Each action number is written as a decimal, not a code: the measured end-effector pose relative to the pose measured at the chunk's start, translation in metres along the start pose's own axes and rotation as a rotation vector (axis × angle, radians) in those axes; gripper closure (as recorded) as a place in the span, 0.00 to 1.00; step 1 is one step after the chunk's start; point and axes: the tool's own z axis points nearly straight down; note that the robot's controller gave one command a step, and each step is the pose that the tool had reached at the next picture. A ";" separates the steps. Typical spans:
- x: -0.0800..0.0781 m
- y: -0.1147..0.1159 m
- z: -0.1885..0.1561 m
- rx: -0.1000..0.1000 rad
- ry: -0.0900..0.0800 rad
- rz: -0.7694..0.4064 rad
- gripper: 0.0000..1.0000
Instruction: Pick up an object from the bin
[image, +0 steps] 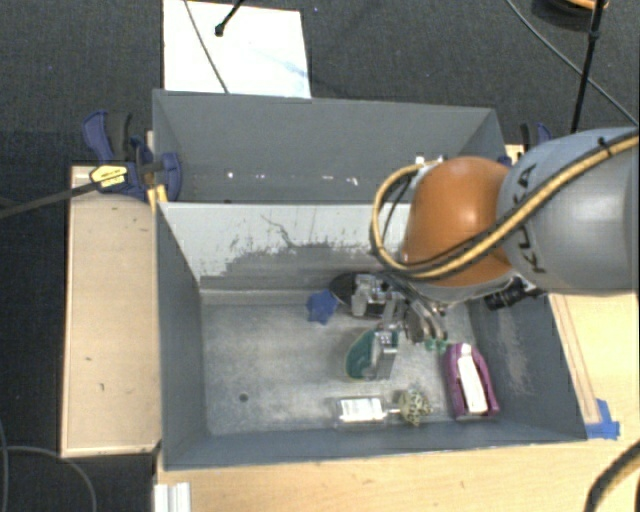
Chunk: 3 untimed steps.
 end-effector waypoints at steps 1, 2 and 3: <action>-0.025 -0.004 0.000 0.000 -0.005 -0.472 0.00; -0.008 -0.004 0.049 -0.001 0.002 -0.779 0.00; -0.021 0.061 -0.063 0.001 -0.011 -0.997 0.00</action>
Offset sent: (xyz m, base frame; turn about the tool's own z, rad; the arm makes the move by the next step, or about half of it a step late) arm 0.0239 -0.0037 -0.0005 -0.4721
